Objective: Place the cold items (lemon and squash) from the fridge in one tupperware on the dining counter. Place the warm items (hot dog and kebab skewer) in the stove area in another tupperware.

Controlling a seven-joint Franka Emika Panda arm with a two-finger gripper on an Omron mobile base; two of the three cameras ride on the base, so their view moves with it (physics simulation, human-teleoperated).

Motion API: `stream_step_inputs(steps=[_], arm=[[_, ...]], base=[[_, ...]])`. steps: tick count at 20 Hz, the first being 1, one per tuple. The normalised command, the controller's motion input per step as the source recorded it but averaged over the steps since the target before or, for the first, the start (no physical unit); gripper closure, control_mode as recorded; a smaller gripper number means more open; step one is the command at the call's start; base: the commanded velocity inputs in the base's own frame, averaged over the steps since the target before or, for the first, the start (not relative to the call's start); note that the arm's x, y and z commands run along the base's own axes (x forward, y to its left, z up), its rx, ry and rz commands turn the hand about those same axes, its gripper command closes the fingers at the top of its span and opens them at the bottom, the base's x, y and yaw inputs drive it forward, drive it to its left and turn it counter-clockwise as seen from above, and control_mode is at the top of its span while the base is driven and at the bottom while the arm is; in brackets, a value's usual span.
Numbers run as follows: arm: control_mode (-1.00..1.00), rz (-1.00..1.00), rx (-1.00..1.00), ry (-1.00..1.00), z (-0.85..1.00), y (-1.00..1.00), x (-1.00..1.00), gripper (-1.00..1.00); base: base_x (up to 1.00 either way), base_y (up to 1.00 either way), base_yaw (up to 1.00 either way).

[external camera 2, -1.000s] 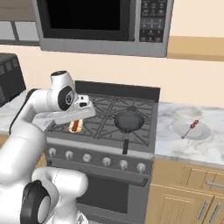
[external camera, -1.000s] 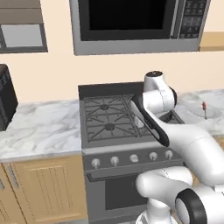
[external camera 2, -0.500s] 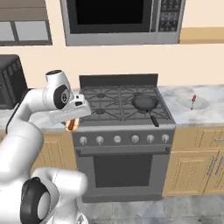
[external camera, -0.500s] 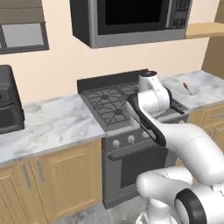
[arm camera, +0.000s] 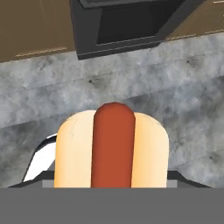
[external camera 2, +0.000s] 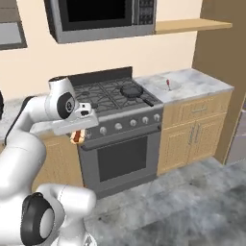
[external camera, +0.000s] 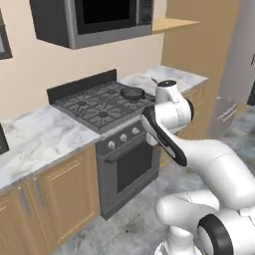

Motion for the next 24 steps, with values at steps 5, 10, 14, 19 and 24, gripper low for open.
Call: stream_step_inputs(steps=[5, 10, 14, 19, 24], arm=[[1.0, 0.0, 0.0, 0.0, 0.0, 0.0, 0.0, 1.0], [1.0, 0.0, 0.0, 0.0, 0.0, 0.0, 0.0, 1.0], [1.0, 0.0, 0.0, 0.0, 0.0, 0.0, 0.0, 1.0], [1.0, 0.0, 0.0, 0.0, 0.0, 0.0, 0.0, 1.0], [1.0, 0.0, 0.0, 0.0, 0.0, 0.0, 0.0, 1.0]], base=[[-0.97, 0.51, -0.7], [-1.0, 0.14, -0.57], [-1.0, 0.03, -0.55], [-0.93, -0.02, -0.52], [-0.96, -0.23, -0.37]])
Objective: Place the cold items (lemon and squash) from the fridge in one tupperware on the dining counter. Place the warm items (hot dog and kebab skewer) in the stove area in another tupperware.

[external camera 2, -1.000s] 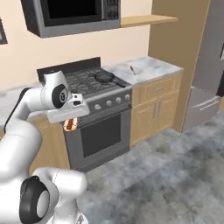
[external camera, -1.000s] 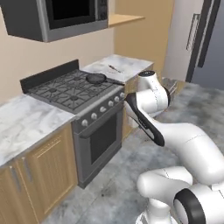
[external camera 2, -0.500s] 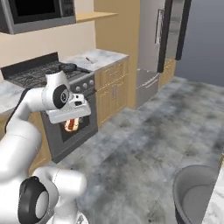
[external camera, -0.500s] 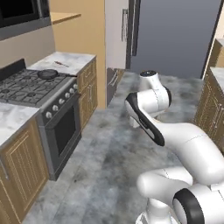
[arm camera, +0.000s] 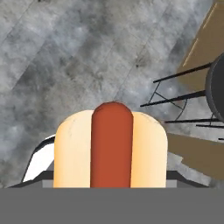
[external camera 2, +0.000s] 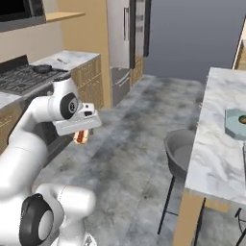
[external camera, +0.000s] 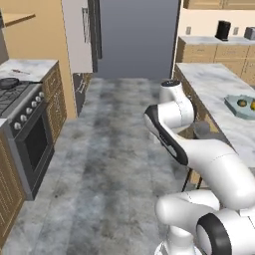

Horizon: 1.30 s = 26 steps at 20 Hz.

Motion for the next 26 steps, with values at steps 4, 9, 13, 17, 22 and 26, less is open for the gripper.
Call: stream_step_inputs(steps=[4, 9, 13, 17, 22, 26], arm=[[1.0, 0.0, 0.0, 0.0, 0.0, 0.0, 0.0, 1.0], [1.0, 0.0, 0.0, 0.0, 0.0, 0.0, 0.0, 1.0], [1.0, 0.0, 0.0, 0.0, 0.0, 0.0, 0.0, 1.0], [1.0, 0.0, 0.0, 0.0, 0.0, 0.0, 0.0, 1.0], [1.0, 0.0, 0.0, 0.0, 0.0, 0.0, 0.0, 1.0], [1.0, 0.0, 0.0, 0.0, 0.0, 0.0, 0.0, 1.0]], base=[[-0.61, -0.57, -0.28], [0.01, -1.0, -0.1], [0.02, -1.0, 0.0], [0.25, -1.0, 0.0], [0.59, -0.9, 0.0], [0.79, -0.33, -0.17]])
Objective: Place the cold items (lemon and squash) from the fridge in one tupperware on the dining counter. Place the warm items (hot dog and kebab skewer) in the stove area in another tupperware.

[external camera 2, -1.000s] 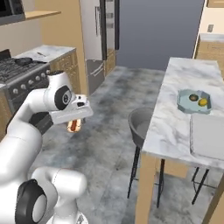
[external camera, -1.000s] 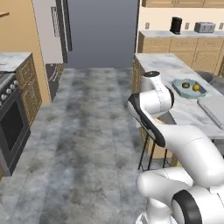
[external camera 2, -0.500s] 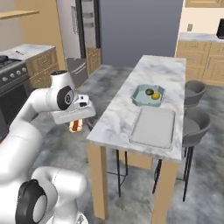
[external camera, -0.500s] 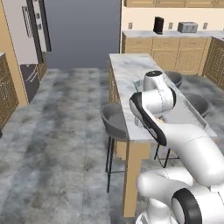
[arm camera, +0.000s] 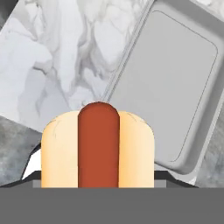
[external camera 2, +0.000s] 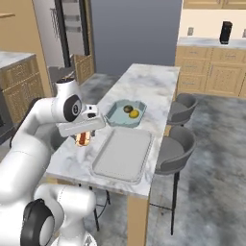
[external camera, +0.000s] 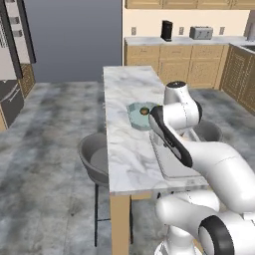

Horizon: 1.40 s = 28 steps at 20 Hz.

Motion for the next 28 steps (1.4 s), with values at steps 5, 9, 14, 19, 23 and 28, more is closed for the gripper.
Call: stream_step_inputs(steps=[5, 9, 14, 19, 23, 28], arm=[[1.0, 0.0, 0.0, 0.0, 0.0, 0.0, 0.0, 1.0], [-1.0, -0.32, 0.11, 0.16, -0.02, -0.19, 0.65, 1.0], [-1.0, -0.32, 0.19, 0.18, -0.29, -0.42, 0.66, 1.0], [-1.0, -0.03, 0.12, 0.05, -0.55, -0.55, 0.13, 1.0], [-1.0, 0.11, 0.14, -0.01, -0.47, -0.46, 0.06, 1.0], [-1.0, 0.02, 0.04, 0.0, -0.41, -0.25, 0.05, 1.0]], base=[[0.72, -0.19, -0.28], [0.21, -0.04, -0.09], [0.0, 0.0, 0.0], [0.0, 0.0, 0.0], [0.0, 0.0, 0.0], [0.0, 0.0, 0.0]])
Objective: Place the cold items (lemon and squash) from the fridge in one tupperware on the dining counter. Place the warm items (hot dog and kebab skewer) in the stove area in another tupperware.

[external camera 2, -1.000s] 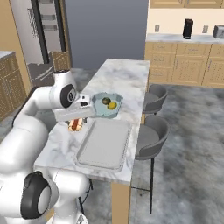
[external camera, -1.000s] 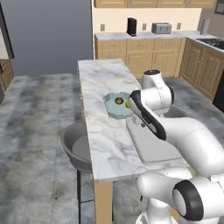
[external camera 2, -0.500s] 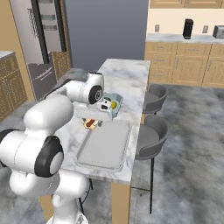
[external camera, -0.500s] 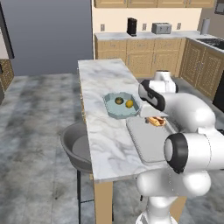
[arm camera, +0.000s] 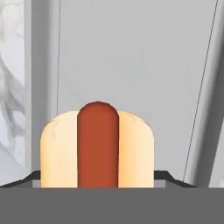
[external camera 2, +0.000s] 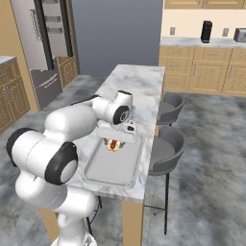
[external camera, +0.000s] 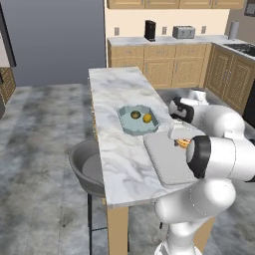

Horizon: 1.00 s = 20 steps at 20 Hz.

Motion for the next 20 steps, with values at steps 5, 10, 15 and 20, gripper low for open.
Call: stream_step_inputs(steps=[5, 10, 15, 20], arm=[[-1.0, 0.0, 0.0, 0.0, -0.48, -0.02, 0.11, 1.0], [-1.0, 0.0, 0.0, 0.0, -0.51, 0.0, 0.13, 1.0], [-1.0, 0.0, 0.0, 0.0, -0.5, 0.0, 0.1, 1.0], [-1.0, 0.0, 0.0, 0.0, -0.43, 0.04, 0.05, 1.0]], base=[[0.0, 0.0, 0.0], [0.0, 0.0, 0.0], [0.0, 0.0, 0.0], [0.0, 0.0, 0.0]])
